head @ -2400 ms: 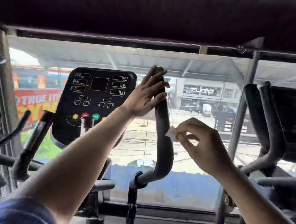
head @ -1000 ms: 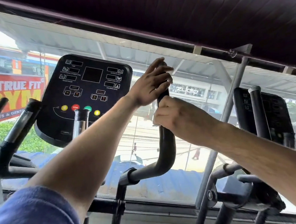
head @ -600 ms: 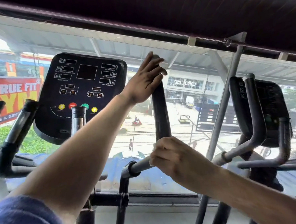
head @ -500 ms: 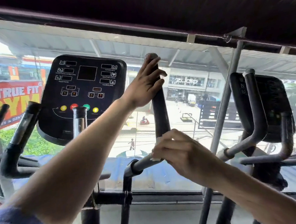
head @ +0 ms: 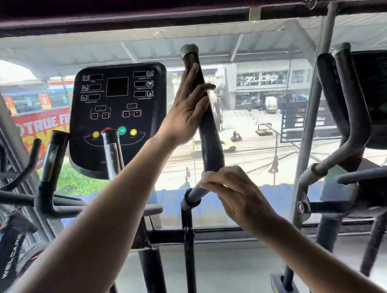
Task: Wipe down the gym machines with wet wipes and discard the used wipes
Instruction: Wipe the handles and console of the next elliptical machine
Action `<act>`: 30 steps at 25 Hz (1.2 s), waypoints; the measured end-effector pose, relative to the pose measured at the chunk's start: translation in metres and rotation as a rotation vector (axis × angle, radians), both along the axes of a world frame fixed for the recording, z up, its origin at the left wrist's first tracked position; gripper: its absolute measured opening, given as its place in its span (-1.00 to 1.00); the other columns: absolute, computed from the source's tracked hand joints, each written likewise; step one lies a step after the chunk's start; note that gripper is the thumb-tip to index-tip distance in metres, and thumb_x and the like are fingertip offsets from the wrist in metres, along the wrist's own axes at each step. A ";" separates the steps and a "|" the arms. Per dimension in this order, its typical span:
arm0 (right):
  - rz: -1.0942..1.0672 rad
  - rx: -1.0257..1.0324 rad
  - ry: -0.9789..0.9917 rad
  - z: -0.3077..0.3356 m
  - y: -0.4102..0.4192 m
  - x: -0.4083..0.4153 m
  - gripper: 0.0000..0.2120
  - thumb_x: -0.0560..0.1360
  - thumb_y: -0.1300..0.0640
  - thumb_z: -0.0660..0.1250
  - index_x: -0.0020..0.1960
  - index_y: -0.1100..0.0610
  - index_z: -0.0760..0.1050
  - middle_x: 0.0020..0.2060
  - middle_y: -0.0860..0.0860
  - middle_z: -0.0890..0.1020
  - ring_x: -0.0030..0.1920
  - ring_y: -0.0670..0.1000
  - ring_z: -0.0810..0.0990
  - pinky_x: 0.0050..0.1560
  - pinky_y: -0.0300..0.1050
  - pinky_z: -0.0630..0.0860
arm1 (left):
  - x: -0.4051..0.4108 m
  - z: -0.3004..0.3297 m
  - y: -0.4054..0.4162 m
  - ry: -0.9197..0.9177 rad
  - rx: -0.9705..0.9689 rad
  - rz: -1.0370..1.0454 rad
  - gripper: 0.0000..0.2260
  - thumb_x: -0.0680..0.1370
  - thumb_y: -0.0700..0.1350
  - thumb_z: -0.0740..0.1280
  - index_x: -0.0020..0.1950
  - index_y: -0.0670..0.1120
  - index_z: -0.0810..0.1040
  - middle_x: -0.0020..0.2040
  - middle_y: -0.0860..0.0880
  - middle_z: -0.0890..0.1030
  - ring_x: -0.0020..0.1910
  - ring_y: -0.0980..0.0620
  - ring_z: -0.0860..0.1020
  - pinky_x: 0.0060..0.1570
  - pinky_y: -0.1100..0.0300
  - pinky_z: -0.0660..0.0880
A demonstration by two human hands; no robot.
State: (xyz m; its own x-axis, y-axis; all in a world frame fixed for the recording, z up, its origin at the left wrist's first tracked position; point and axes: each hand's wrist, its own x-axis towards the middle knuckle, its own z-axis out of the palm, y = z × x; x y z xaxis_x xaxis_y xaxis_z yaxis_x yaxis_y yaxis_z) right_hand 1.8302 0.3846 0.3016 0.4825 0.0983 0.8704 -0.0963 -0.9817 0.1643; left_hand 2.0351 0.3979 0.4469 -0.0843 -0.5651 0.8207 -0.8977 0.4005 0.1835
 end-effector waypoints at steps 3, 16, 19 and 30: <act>0.032 0.206 0.086 -0.041 -0.005 -0.001 -0.81 0.60 0.35 0.35 0.15 0.20 0.66 0.11 0.00 0.66 0.09 0.04 0.57 0.07 -0.03 0.57 | -0.010 -0.013 0.006 0.015 -0.006 0.012 -0.65 0.75 -0.01 0.09 0.49 -0.03 0.46 0.72 -0.02 -0.05 0.69 0.05 -0.09 0.62 0.06 0.01; 0.380 0.950 -0.439 -0.008 0.005 0.015 -0.83 0.63 0.22 0.35 0.17 0.16 0.67 -0.03 -0.09 0.67 -0.08 -0.10 0.67 -0.15 -0.21 0.64 | -0.059 -0.048 0.047 -0.048 0.128 0.350 -0.44 0.67 0.14 0.17 0.66 0.02 0.22 0.71 0.00 -0.16 0.68 0.06 -0.06 0.60 -0.05 0.08; 0.414 0.892 -0.377 -0.026 -0.006 0.014 -0.80 0.64 0.23 0.31 0.21 0.18 0.65 0.01 -0.09 0.63 -0.01 -0.19 0.63 -0.04 -0.29 0.57 | -0.068 -0.050 0.056 -0.112 0.143 0.419 -0.36 0.63 0.16 0.28 0.66 -0.03 0.23 0.72 -0.05 -0.13 0.67 0.14 -0.02 0.56 0.24 0.06; 0.501 0.963 -0.345 -0.044 -0.020 0.021 -0.80 0.60 0.25 0.35 0.18 0.19 0.67 -0.07 -0.06 0.62 -0.03 -0.22 0.60 0.03 -0.39 0.50 | -0.080 -0.050 0.056 -0.118 0.155 0.538 -0.46 0.70 0.03 0.18 0.65 -0.12 0.23 0.71 -0.14 -0.06 0.69 0.05 -0.03 0.61 0.11 0.03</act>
